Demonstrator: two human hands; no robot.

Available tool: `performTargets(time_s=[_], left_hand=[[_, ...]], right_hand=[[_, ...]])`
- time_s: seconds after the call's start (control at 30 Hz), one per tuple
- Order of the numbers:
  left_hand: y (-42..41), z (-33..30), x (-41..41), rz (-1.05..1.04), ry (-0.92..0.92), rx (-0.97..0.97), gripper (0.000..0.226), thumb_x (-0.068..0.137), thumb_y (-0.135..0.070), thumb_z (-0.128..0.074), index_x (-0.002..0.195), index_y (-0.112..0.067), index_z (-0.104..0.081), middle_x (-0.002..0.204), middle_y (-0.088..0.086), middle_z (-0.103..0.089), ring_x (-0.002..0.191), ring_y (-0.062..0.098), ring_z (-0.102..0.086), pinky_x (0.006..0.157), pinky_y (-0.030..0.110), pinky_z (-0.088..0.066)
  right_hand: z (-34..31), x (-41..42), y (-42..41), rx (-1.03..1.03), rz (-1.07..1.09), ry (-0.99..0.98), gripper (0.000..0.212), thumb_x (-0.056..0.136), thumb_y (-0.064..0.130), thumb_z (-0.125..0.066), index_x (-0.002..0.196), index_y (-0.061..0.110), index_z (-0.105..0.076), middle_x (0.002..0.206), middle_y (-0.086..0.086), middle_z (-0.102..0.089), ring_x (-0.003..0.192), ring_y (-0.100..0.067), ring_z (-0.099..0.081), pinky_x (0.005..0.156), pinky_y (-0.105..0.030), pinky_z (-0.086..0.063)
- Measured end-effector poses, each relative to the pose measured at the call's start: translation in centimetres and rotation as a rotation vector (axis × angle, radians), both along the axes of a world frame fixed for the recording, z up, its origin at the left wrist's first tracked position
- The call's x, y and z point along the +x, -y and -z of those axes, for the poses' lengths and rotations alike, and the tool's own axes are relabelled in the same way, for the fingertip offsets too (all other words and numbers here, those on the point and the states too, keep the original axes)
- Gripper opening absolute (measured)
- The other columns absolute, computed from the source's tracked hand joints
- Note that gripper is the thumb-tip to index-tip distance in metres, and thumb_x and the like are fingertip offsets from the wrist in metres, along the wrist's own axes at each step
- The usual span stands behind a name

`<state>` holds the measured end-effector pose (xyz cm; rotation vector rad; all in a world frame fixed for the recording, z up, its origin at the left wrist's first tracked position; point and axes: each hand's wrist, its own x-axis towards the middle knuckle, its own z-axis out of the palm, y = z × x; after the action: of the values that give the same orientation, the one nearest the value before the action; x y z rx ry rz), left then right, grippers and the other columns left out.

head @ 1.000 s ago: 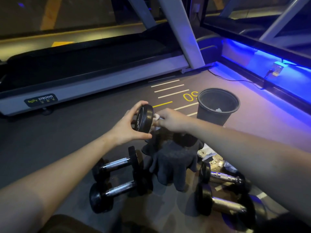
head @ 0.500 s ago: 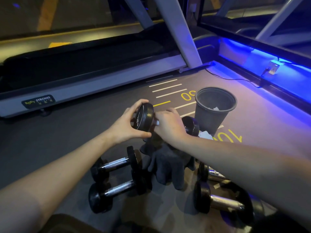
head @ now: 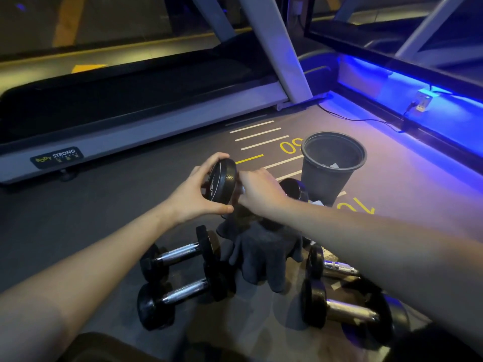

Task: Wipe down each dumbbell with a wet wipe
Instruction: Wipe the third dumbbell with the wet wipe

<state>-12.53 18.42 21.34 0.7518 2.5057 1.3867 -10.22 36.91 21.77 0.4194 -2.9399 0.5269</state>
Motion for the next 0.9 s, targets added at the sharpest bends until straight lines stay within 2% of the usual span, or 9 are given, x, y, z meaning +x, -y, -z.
performTargets(time_s=[0.1, 0.17, 0.27, 0.47, 0.57, 0.67, 0.73, 0.8, 0.9], left_hand=[[0.1, -0.1, 0.3, 0.001, 0.011, -0.004, 0.099, 0.066, -0.008, -0.091, 0.137, -0.054, -0.039, 0.130, -0.005, -0.043, 0.115, 0.010, -0.057, 0.089, 0.008, -0.044], [0.1, -0.1, 0.3, -0.010, 0.022, 0.006, 0.099, 0.066, -0.009, -0.091, 0.137, -0.052, -0.040, 0.131, -0.002, -0.045, 0.115, 0.011, -0.059, 0.093, 0.015, -0.046], [0.3, 0.0, 0.4, -0.023, 0.036, 0.023, 0.098, 0.066, -0.008, -0.091, 0.138, -0.050, -0.040, 0.131, 0.000, -0.048, 0.115, 0.012, -0.060, 0.092, 0.015, -0.046], [0.3, -0.2, 0.5, 0.008, 0.020, 0.000, 0.099, 0.066, -0.007, -0.091, 0.138, -0.051, -0.039, 0.132, -0.006, -0.044, 0.117, 0.011, -0.058, 0.098, 0.023, -0.047], [0.3, -0.2, 0.6, 0.012, -0.001, -0.005, 0.099, 0.066, -0.008, -0.091, 0.138, -0.051, -0.038, 0.133, -0.008, -0.043, 0.119, -0.003, -0.052, 0.094, 0.010, -0.043], [0.3, -0.2, 0.6, 0.022, -0.012, -0.004, 0.100, 0.063, -0.013, -0.092, 0.139, -0.049, -0.038, 0.139, -0.004, -0.041, 0.115, -0.023, -0.043, 0.097, 0.009, -0.043], [0.4, -0.1, 0.6, 0.014, -0.001, -0.007, 0.100, 0.059, -0.019, -0.091, 0.138, -0.052, -0.038, 0.138, -0.005, -0.042, 0.119, -0.016, -0.045, 0.104, 0.023, -0.045], [0.6, 0.0, 0.5, 0.005, 0.011, -0.014, 0.102, 0.060, -0.015, -0.093, 0.137, -0.053, -0.038, 0.135, -0.007, -0.043, 0.123, 0.003, -0.052, 0.108, 0.036, -0.047], [0.6, 0.3, 0.3, 0.002, 0.019, -0.011, 0.102, 0.063, -0.011, -0.093, 0.137, -0.054, -0.038, 0.134, -0.002, -0.045, 0.124, 0.013, -0.055, 0.108, 0.041, -0.047]], right_hand=[[0.5, 0.5, 0.2, 0.051, 0.001, -0.089, 0.011, 0.086, 0.022, -0.060, 0.087, 0.022, -0.049, 0.104, -0.006, -0.071, 0.103, -0.027, -0.061, 0.092, -0.035, -0.034], [0.3, 0.0, -0.1, 0.038, -0.018, -0.024, 0.009, 0.088, 0.022, -0.061, 0.094, 0.018, -0.056, 0.106, -0.009, -0.070, 0.106, -0.030, -0.059, 0.090, -0.035, -0.034], [-0.1, -1.1, -0.6, 0.007, -0.058, 0.166, 0.024, 0.089, 0.025, -0.062, 0.107, 0.010, -0.061, 0.111, -0.014, -0.067, 0.109, -0.035, -0.058, 0.077, -0.033, -0.035], [-0.4, -2.1, -1.3, 0.049, -0.084, 0.291, 0.029, 0.085, 0.031, -0.066, 0.107, 0.016, -0.060, 0.111, -0.012, -0.065, 0.107, -0.035, -0.059, 0.077, -0.035, -0.042], [-1.1, -2.3, -1.7, 0.076, -0.107, 0.340, 0.031, 0.083, 0.033, -0.070, 0.108, 0.015, -0.061, 0.103, -0.009, -0.065, 0.097, -0.030, -0.061, 0.071, -0.032, -0.044], [-2.0, -2.3, -2.1, 0.101, -0.152, 0.408, 0.027, 0.083, 0.033, -0.075, 0.098, 0.020, -0.057, 0.076, 0.006, -0.056, 0.070, -0.015, -0.051, 0.053, -0.024, -0.034], [-2.1, -2.4, -2.2, 0.132, -0.144, 0.441, 0.030, 0.082, 0.034, -0.076, 0.092, 0.019, -0.053, 0.071, 0.007, -0.050, 0.068, -0.017, -0.050, 0.054, -0.026, -0.034], [-2.0, -2.4, -2.5, 0.196, -0.128, 0.460, 0.033, 0.084, 0.038, -0.074, 0.087, 0.015, -0.051, 0.070, 0.004, -0.048, 0.067, -0.020, -0.050, 0.054, -0.029, -0.034], [-1.4, -2.4, -3.2, 0.222, -0.121, 0.480, 0.039, 0.085, 0.042, -0.072, 0.104, 0.012, -0.055, 0.087, -0.002, -0.056, 0.075, -0.022, -0.049, 0.064, -0.029, -0.036]])
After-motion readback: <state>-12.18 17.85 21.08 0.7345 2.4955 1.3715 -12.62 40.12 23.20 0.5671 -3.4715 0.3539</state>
